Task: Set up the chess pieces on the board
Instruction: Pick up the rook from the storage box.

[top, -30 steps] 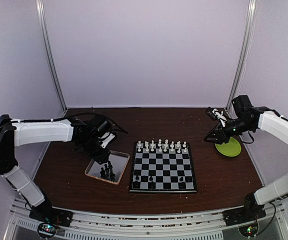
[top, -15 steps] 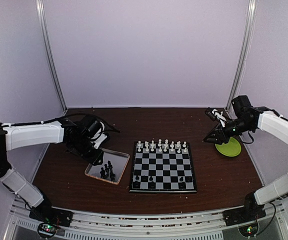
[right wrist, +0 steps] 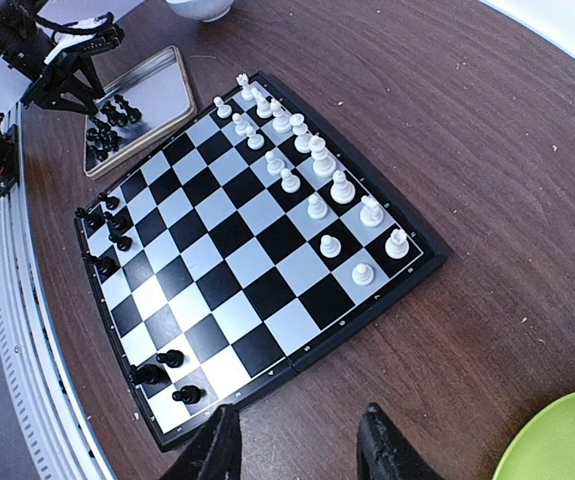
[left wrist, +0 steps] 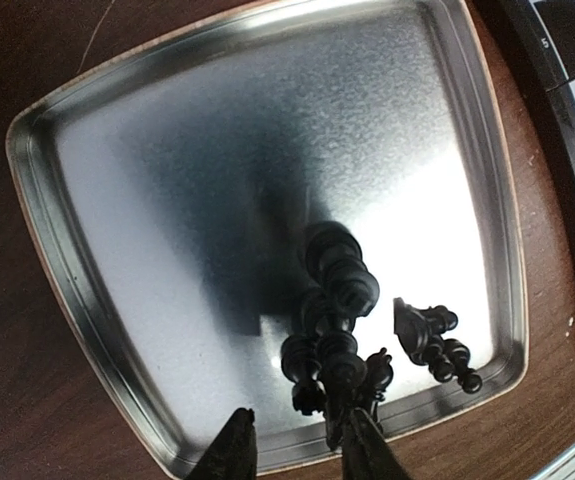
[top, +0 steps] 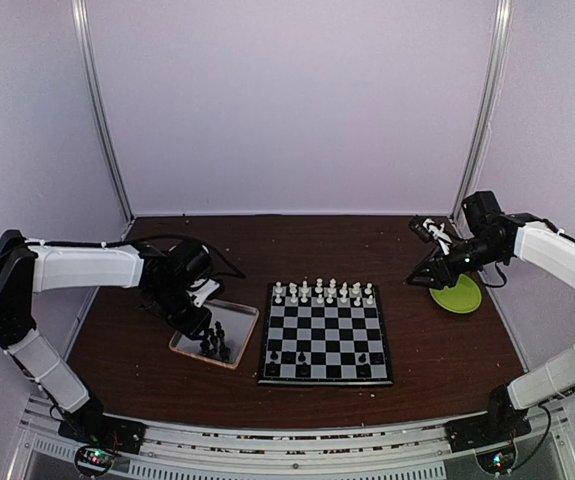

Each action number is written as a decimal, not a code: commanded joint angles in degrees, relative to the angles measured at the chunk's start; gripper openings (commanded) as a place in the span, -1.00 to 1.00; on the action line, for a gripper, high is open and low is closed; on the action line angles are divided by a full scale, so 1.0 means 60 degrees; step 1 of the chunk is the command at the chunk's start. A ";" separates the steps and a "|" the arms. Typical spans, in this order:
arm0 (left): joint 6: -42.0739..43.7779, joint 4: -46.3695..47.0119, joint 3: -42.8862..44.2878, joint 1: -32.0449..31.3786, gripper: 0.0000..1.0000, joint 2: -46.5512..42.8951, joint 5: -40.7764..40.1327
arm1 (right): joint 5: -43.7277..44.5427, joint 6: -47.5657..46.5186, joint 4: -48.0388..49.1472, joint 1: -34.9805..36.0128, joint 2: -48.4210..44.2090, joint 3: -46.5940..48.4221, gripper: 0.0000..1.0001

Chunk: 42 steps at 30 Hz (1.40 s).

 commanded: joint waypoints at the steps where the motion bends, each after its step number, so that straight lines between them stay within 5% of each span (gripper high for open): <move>1: 0.0175 0.0215 0.0232 0.0063 -0.39 0.0262 0.0068 | -0.0137 -0.0122 -0.0113 0.0042 0.0100 0.0287 -0.21; 26: 0.0486 0.0002 0.0817 0.0060 -0.79 0.1207 -0.0114 | -0.0140 -0.0181 -0.0245 0.0043 0.0304 0.0328 -0.21; 33: 0.0531 -0.0167 0.0746 0.0056 -0.62 0.1012 -0.0338 | -0.0146 -0.0181 -0.0284 0.0050 0.0373 0.0352 -0.21; 42: 0.0560 -0.0151 0.0665 0.0063 -0.68 0.0777 -0.0251 | -0.0162 -0.0203 -0.0310 0.0049 0.0394 0.0377 -0.21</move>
